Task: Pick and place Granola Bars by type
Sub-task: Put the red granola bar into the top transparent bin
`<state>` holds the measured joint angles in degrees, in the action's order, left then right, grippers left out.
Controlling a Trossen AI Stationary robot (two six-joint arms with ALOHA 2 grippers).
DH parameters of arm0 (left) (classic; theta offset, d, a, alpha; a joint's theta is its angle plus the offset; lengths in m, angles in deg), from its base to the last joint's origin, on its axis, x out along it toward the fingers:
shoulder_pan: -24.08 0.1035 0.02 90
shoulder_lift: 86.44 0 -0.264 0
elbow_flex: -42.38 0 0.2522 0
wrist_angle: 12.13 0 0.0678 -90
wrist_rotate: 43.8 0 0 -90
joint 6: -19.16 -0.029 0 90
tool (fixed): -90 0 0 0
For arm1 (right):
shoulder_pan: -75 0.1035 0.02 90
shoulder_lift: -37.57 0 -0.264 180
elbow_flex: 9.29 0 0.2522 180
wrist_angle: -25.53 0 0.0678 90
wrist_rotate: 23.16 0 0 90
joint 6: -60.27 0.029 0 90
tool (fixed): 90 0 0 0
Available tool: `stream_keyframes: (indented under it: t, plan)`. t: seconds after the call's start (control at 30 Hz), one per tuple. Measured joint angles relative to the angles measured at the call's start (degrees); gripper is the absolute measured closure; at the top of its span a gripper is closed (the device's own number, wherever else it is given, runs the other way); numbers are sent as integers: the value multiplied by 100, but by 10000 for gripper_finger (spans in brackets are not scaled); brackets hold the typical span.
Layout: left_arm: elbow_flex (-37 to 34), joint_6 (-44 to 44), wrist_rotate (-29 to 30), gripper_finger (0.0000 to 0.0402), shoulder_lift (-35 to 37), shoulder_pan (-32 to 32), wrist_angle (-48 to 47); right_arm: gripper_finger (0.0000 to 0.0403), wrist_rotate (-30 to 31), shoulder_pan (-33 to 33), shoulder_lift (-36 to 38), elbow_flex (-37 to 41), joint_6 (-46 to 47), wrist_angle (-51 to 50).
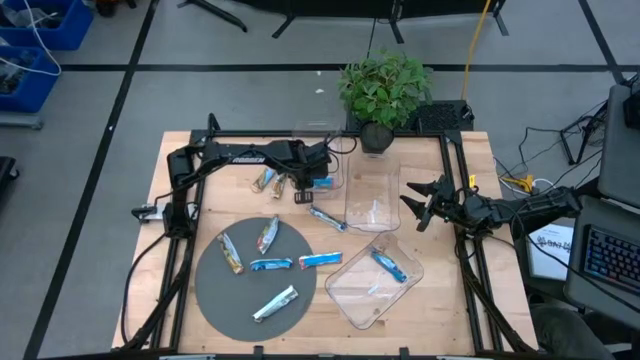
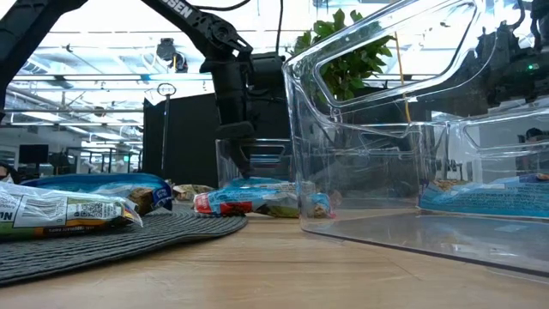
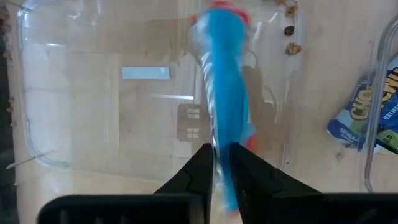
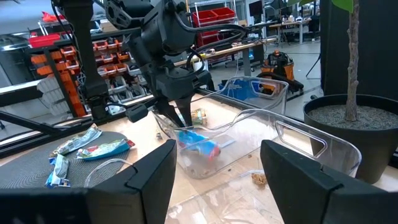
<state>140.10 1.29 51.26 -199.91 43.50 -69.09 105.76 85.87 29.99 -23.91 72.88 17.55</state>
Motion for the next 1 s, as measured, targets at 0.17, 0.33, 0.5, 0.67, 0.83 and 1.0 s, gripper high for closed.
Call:
stream_keyframes:
  t: [0.17, 0.33, 0.5, 0.67, 0.83, 1.0]
  plan:
    - [2, 2, 9, 305, 2, 0, 7, 179, 0, 1, -1, 1, 0, 0]
    - [4, 9, -52, 260, 4, 0, 37, 179, 1, 1, 1, 1, -1, 0]
    - [4, 41, -181, 206, 7, 21, 139, 179, -1, 0, -1, -1, 1, -1]
    - [7, 136, -325, 157, 7, 60, 136, 179, 0, 1, 0, 0, 0, 0]
    - [15, 144, -312, 125, 17, 63, 136, 179, -1, 0, 0, 0, -1, 0]
    - [20, 146, -276, 116, 20, 70, 133, 179, 0, 0, 0, -1, 0, 0]
